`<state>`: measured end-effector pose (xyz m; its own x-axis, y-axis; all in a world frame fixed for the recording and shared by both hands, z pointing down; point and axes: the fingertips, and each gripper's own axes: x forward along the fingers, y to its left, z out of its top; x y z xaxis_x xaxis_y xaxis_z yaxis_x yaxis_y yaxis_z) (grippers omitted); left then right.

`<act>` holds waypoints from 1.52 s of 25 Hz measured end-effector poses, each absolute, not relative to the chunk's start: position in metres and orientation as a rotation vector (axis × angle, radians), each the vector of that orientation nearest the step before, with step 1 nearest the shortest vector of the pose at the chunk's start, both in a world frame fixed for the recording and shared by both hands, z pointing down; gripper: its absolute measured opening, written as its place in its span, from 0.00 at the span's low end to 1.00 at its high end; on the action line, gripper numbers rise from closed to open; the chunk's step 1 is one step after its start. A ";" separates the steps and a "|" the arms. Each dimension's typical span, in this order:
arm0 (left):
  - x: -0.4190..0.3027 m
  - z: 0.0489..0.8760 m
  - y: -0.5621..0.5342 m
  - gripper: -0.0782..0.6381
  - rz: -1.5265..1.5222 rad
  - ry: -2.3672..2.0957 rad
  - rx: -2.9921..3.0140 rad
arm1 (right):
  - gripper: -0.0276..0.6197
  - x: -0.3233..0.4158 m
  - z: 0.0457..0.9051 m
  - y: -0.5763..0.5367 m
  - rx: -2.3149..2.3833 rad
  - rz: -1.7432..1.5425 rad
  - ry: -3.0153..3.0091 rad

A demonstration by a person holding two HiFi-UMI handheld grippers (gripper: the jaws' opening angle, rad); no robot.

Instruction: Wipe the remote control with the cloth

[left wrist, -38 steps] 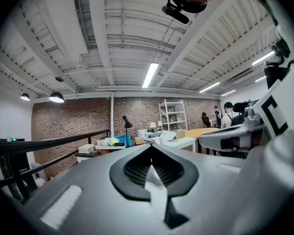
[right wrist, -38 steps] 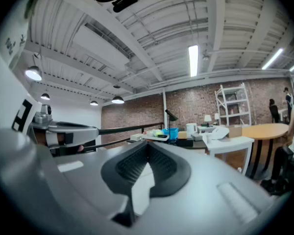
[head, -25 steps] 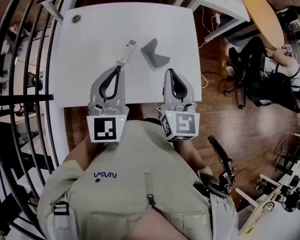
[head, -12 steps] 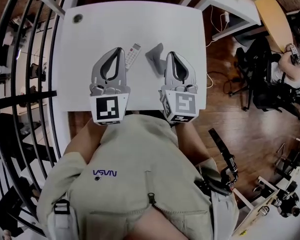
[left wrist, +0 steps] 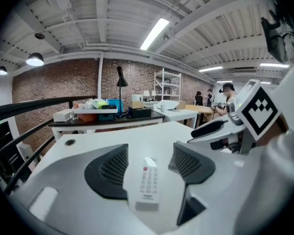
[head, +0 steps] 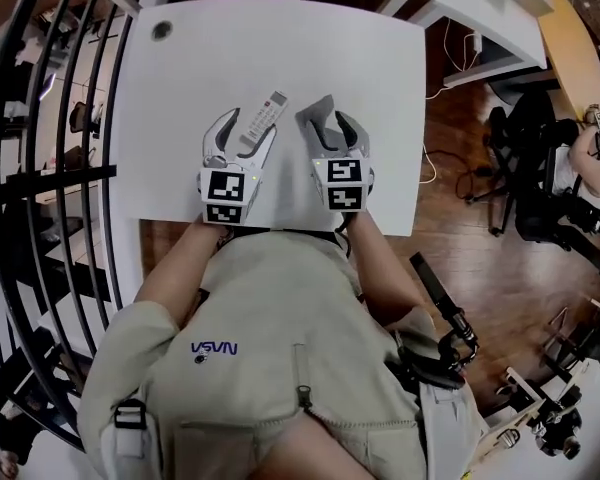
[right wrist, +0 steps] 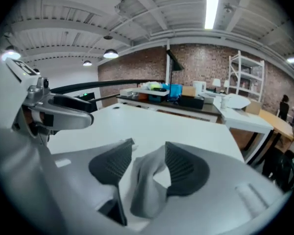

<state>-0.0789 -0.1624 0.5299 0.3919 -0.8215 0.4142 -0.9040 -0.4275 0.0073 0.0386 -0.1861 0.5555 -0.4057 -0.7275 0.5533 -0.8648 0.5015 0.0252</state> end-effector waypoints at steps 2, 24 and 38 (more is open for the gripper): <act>-0.077 0.559 -0.161 0.56 0.595 -1.475 2.389 | 0.39 0.033 0.582 -0.187 1.245 0.389 -2.208; -0.076 0.662 -0.160 0.69 0.863 -1.327 2.334 | 0.16 0.046 0.637 -0.188 1.175 0.411 -2.049; -0.063 0.662 -0.153 0.46 0.908 -1.112 2.357 | 0.14 0.044 0.630 -0.185 1.234 0.452 -2.068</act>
<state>-0.0629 -0.1527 0.6619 0.4784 -0.5405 0.6921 -0.7860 -0.6150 0.0630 0.0442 -0.1854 0.6300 -0.3212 -0.6348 0.7028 -0.8702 0.4906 0.0455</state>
